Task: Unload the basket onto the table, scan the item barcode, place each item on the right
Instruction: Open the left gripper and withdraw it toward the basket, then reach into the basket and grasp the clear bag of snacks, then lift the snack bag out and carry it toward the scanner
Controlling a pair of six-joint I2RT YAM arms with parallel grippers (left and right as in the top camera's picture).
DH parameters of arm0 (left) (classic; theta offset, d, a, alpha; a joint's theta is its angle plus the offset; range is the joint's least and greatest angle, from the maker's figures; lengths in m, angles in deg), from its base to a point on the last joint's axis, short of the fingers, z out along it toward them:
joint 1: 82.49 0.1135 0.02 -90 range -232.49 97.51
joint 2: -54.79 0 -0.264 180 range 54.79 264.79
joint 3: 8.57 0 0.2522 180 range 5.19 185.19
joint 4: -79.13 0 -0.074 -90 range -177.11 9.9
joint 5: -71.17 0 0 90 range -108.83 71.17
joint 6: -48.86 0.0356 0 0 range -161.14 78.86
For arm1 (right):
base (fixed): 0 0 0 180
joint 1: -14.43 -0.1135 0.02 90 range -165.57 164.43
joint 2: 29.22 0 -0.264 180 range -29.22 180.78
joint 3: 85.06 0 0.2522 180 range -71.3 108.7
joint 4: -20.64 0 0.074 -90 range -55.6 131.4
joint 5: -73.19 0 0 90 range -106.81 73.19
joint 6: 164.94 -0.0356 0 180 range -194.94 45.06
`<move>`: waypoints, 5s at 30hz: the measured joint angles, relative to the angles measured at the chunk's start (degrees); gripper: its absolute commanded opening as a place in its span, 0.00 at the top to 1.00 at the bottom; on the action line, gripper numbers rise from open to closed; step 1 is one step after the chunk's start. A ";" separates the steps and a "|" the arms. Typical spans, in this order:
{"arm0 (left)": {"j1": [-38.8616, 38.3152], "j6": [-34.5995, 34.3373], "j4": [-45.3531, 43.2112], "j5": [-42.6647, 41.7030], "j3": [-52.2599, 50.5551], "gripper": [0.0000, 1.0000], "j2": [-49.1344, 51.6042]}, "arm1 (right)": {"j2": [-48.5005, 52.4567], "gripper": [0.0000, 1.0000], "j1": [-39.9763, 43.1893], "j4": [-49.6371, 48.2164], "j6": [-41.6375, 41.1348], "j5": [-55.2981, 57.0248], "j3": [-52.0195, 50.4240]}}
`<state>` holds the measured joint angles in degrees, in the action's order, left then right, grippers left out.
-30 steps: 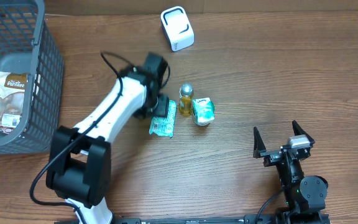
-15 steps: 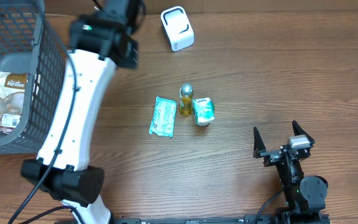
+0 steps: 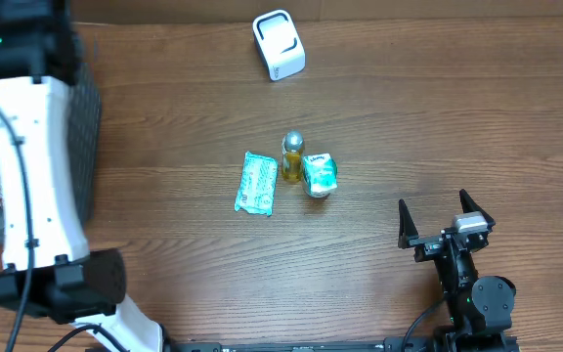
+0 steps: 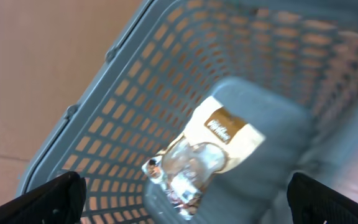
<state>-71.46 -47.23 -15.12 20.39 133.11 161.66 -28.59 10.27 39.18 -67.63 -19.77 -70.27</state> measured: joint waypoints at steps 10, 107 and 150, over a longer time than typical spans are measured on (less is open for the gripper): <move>19.32 3.32 0.13 -14.69 -4.57 0.00 0.17 | 0.00 0.00 0.00 0.00 0.00 0.04 0.00; 23.41 -2.03 -34.25 -35.30 -36.89 0.96 -12.15 | 0.00 0.00 0.00 0.00 0.04 0.02 0.00; -21.92 -22.64 -18.03 -38.84 -57.92 0.62 -2.32 | 0.00 0.00 0.02 -0.02 0.02 0.00 0.00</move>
<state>-93.38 -69.88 -33.15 -18.45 75.19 159.34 -28.59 10.29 39.16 -67.61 -19.77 -70.27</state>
